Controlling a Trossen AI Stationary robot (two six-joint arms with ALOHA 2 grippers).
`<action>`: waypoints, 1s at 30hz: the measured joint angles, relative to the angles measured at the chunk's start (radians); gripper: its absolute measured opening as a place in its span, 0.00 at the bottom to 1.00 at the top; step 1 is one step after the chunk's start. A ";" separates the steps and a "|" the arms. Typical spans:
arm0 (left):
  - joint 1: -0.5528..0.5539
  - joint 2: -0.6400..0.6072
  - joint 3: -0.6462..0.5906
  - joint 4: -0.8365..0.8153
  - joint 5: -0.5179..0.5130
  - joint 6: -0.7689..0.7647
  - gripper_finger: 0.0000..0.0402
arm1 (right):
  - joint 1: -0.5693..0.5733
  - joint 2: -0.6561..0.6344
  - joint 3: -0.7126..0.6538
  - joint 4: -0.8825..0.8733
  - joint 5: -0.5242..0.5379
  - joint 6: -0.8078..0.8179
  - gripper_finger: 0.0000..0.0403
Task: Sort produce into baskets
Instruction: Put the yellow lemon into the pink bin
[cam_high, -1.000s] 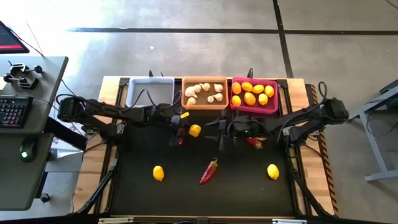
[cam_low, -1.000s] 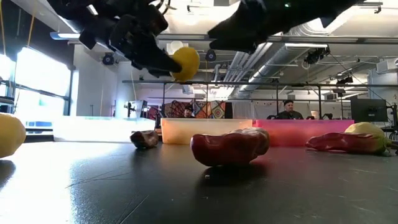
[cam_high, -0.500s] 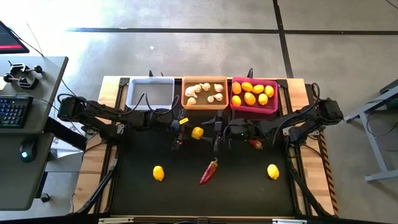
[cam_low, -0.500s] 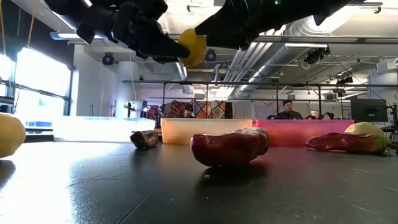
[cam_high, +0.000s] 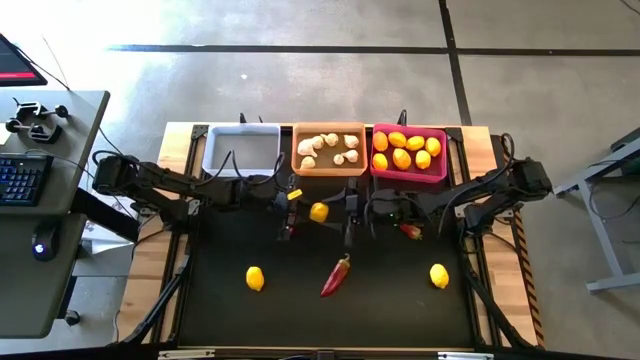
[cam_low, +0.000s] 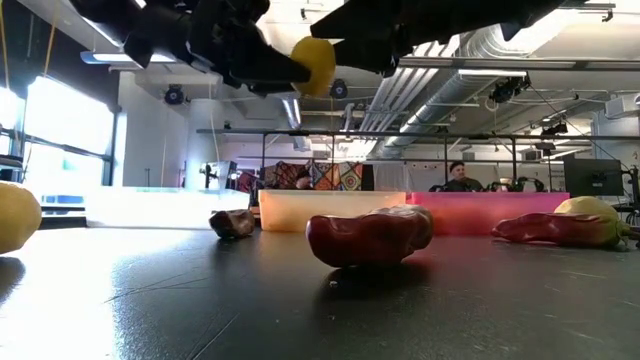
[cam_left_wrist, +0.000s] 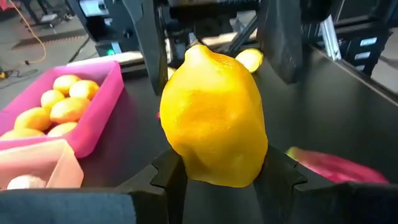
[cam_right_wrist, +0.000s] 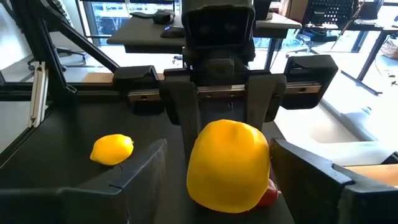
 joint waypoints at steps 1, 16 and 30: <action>-0.002 0.000 0.000 0.009 0.000 -0.001 0.31 | 0.000 0.000 0.000 0.003 0.000 0.000 0.68; -0.017 0.000 0.005 0.060 -0.002 -0.023 0.31 | -0.004 0.000 -0.002 0.009 0.006 -0.001 0.49; -0.016 0.000 0.005 0.076 -0.059 -0.051 0.51 | -0.005 -0.015 0.051 -0.084 0.048 -0.052 0.37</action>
